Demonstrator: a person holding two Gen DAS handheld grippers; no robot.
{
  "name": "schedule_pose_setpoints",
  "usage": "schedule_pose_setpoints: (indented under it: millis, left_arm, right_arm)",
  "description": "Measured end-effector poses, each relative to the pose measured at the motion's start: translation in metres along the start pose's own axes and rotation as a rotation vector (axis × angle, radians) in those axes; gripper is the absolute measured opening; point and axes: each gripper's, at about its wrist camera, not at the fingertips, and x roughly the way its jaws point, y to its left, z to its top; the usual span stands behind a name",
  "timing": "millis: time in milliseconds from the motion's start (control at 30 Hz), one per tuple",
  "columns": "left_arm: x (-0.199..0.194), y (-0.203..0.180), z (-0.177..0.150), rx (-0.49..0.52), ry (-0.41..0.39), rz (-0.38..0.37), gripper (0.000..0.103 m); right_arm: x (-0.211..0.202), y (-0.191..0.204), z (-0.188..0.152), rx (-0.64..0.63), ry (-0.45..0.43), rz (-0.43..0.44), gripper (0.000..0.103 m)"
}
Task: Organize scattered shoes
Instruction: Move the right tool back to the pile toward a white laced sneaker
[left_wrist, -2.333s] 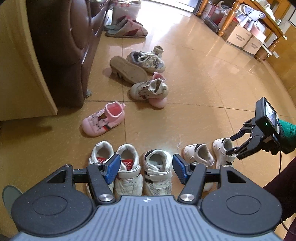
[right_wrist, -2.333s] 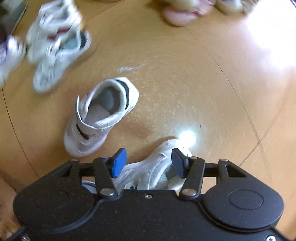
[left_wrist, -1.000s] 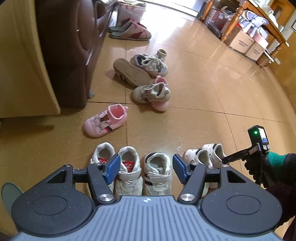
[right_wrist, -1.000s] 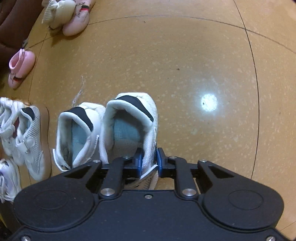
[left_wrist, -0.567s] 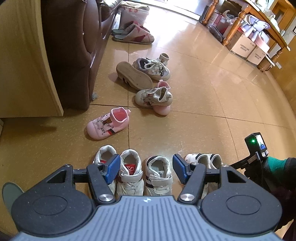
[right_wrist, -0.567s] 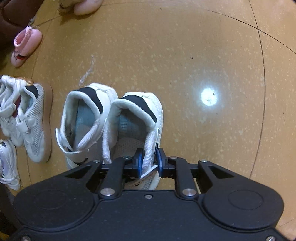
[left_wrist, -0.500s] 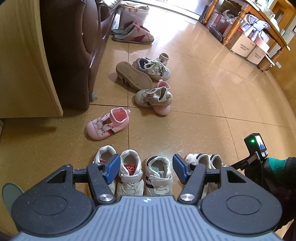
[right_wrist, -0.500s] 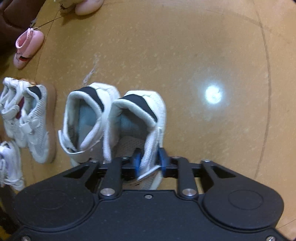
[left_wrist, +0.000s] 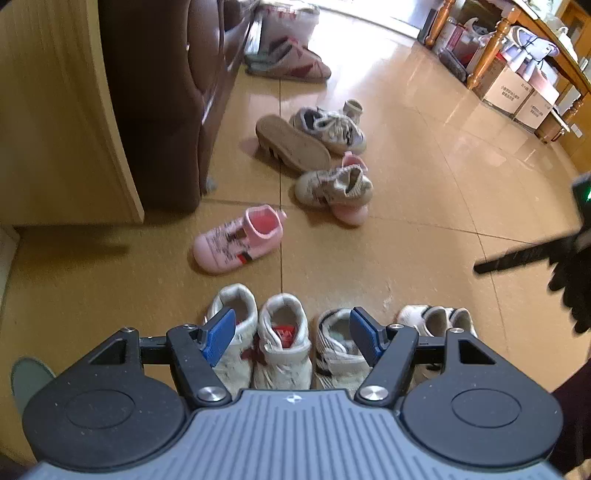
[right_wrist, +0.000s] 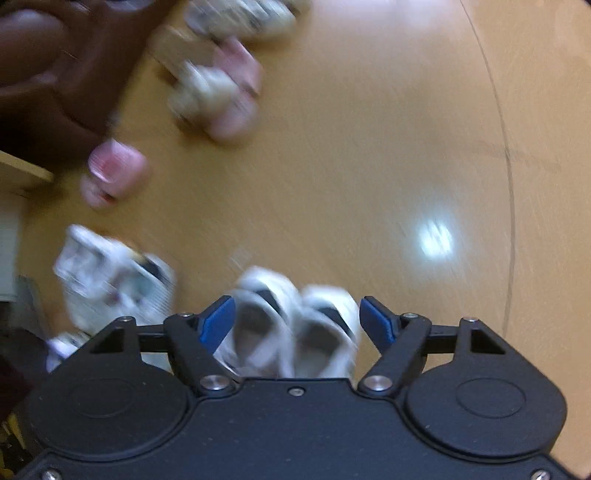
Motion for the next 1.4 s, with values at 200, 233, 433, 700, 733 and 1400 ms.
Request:
schedule_pose_setpoints:
  millis: [200,233,433,700,733,1400]
  left_arm:
    - [0.003,-0.007,0.012,-0.004,-0.082,0.015,0.068]
    - [0.004,-0.008,0.016,-0.006,-0.097,0.019,0.068]
    - [0.021,-0.008,0.041,-0.043,-0.172,0.045,0.068]
    - [0.082,-0.002,0.09,-0.154,-0.219,0.052,0.068]
    - [0.092,-0.003,0.097,-0.166,-0.22,0.057,0.068]
    - [0.245,0.018,0.126,-0.161,-0.145,0.163,0.068]
  right_arm:
    - [-0.043,0.031,0.053,-0.187,-0.084,0.049,0.066]
    - [-0.047,0.035,0.059,-0.21,-0.088,0.045,0.061]
    - [-0.054,0.049,0.117,-0.329,-0.147,0.0,0.052]
    - [-0.004,0.065,0.177,-0.445,-0.189,-0.012,0.052]
    - [0.001,0.066,0.183,-0.449,-0.191,-0.016,0.052]
    - [0.164,0.06,0.247,-0.372,-0.1,0.165,0.045]
